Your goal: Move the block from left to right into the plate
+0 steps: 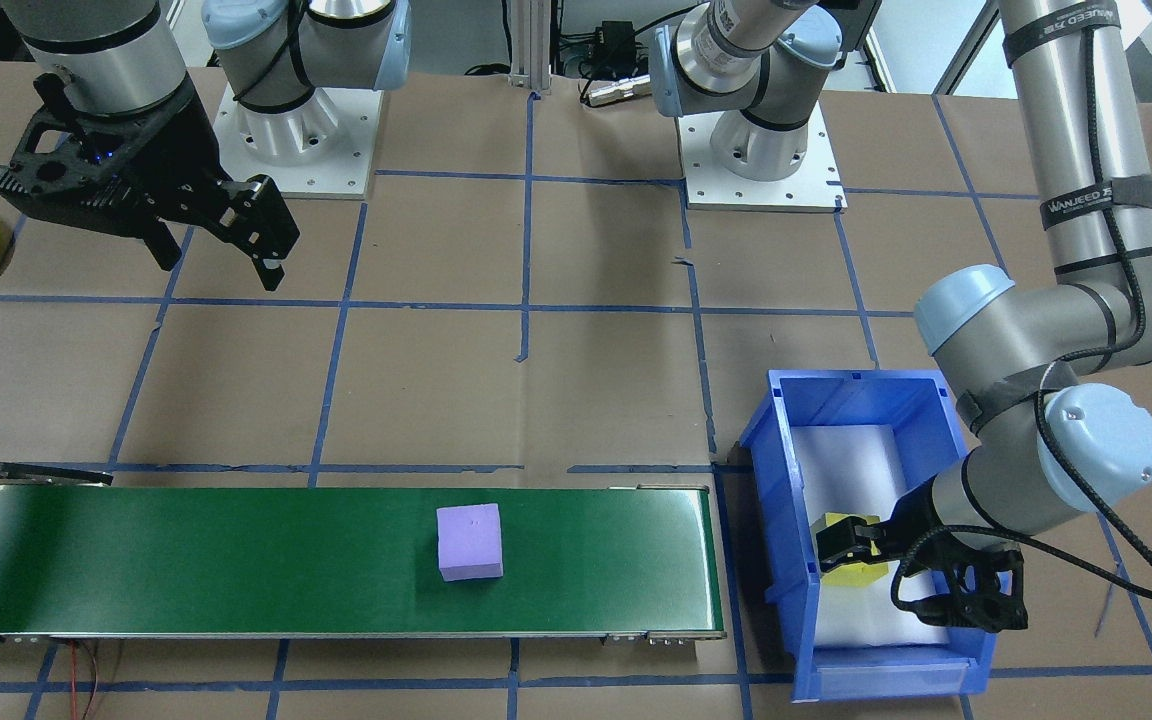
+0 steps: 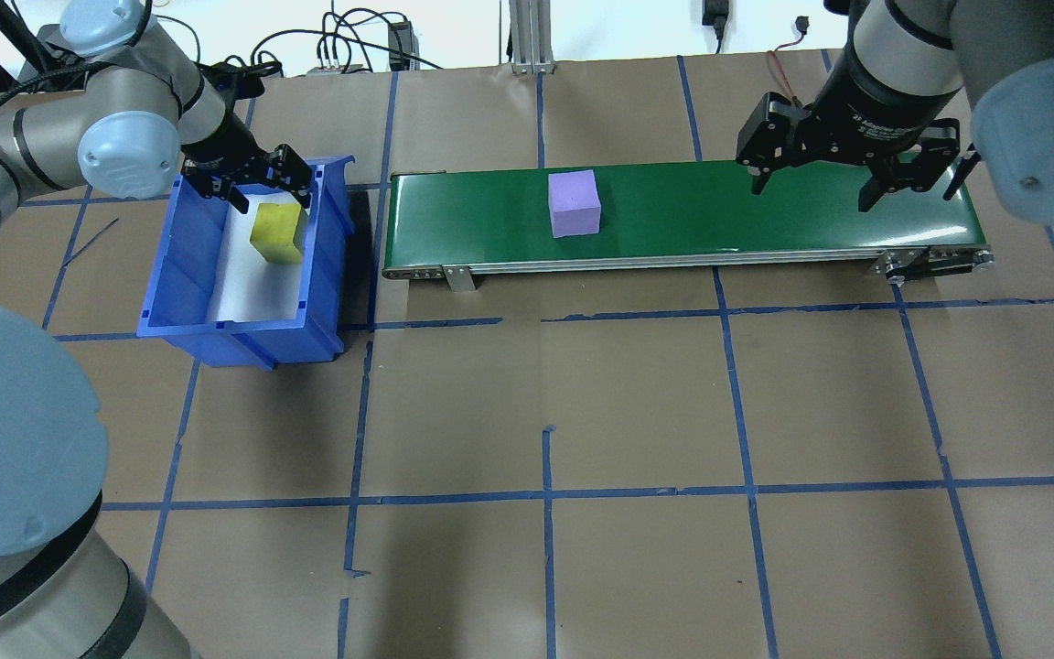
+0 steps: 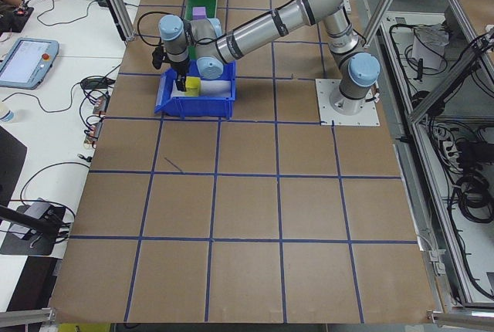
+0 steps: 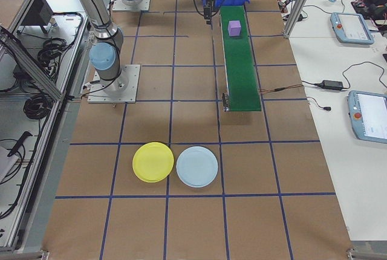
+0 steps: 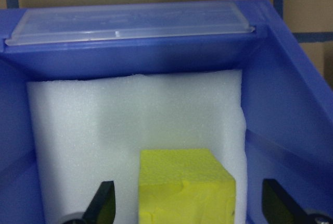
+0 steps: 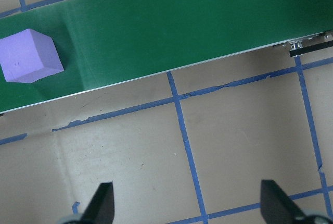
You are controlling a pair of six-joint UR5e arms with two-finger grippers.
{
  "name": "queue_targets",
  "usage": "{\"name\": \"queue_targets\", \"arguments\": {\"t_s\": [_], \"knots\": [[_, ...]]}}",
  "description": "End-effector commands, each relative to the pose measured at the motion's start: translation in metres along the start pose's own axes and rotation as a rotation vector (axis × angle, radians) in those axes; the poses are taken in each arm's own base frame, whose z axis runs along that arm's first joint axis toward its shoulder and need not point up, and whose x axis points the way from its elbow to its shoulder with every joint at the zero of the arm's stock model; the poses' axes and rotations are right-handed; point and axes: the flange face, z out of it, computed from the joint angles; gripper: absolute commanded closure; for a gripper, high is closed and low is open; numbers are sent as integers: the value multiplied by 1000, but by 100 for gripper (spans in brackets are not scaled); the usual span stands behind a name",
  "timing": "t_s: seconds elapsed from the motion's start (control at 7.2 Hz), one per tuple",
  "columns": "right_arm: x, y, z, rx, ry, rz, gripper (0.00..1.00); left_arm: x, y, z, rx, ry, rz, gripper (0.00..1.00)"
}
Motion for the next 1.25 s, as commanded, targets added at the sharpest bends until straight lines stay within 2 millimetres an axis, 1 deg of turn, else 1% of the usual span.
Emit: {"name": "queue_targets", "arguments": {"t_s": [0.0,0.14,0.28,0.42,0.56,0.69,0.83,0.97,1.11], "knots": [[-2,-2,6,-10,1,-14,0,-7,1,1,-1,0,-8,0],[-5,-12,44,-79,12,1,0,-10,4,6,-11,2,-16,0],[-7,-15,97,-188,31,0,0,-10,6,11,-22,8,-23,0],[-6,-18,98,-169,22,-12,0,-10,9,16,-32,11,-22,0],[-10,-28,105,-128,10,-34,0,-10,10,18,-37,11,-20,0],[-13,-49,120,-111,4,-55,0,-12,8,17,-34,9,-18,0],[-14,-74,116,-86,0,-67,0,-19,11,18,-39,14,-7,28],[-14,-100,119,-77,-1,-63,0,-20,14,18,-49,16,13,50],[-1,-123,118,-67,-10,-36,0,-19,15,5,-32,4,19,69]]}}
